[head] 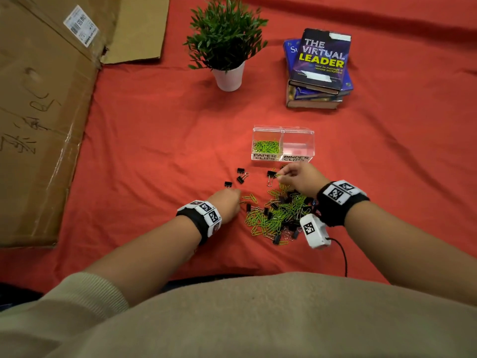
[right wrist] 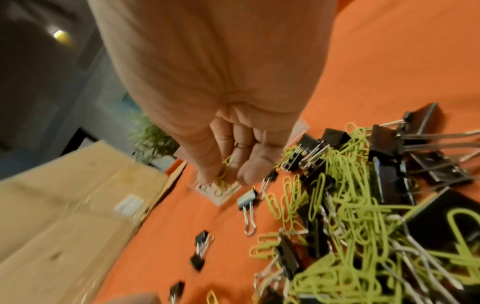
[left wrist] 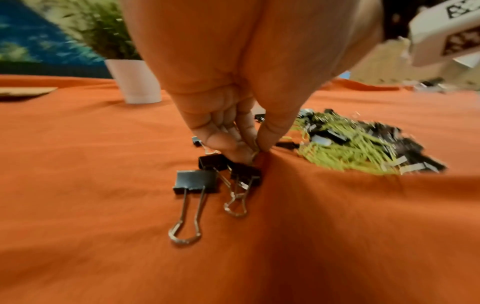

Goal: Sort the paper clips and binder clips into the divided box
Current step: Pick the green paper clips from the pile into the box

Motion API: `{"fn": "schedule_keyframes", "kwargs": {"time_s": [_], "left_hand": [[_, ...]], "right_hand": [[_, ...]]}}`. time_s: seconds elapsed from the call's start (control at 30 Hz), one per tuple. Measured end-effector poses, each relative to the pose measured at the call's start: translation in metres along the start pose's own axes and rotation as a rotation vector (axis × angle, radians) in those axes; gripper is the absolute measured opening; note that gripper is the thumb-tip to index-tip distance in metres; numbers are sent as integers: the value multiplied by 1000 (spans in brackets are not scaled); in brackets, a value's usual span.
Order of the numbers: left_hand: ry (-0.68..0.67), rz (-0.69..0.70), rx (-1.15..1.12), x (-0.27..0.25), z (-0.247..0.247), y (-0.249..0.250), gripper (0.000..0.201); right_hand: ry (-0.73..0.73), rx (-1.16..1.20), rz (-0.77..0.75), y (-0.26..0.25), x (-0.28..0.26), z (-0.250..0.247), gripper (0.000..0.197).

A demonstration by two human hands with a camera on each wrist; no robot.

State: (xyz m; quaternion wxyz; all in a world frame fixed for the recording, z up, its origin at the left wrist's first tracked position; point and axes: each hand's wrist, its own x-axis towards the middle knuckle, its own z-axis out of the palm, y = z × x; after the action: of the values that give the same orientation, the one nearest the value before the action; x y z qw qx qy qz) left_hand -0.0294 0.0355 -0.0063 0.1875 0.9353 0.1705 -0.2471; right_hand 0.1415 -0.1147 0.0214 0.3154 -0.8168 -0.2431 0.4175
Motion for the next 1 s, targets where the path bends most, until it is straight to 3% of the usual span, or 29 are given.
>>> {"fn": "schedule_keyframes", "kwargs": {"time_s": [0.2,0.33,0.4,0.5,0.63,0.73,0.87,0.93,1.0], "left_hand": [[-77,-15,-86,-4,-4,-13,16],[-58,-18,-239,0,-7,-15,13],[-31,-17,-367,5,-9,-13,11],[-1,10,-533,13,-13,-7,17],[17,7,-632,19,-16,0,32],[15,-84,-735,22,-17,6,26],[-28,-179,-840,20,-19,11,29],[-28,-171,-799,21,-16,13,29],[-16,-128,-618,21,-9,13,26]], "right_hand": [[-79,513,96,9,-1,-11,13],[-126,707,190,1,-7,-2,14],[-139,522,196,0,-8,8,20],[-171,-104,49,4,-8,29,32],[-221,-541,-184,6,-13,53,18],[-205,-658,-231,12,-9,57,16],[-54,-636,-172,17,-2,38,12],[1,-600,-174,19,-2,28,12],[-18,-585,-204,21,-6,27,12]]}}
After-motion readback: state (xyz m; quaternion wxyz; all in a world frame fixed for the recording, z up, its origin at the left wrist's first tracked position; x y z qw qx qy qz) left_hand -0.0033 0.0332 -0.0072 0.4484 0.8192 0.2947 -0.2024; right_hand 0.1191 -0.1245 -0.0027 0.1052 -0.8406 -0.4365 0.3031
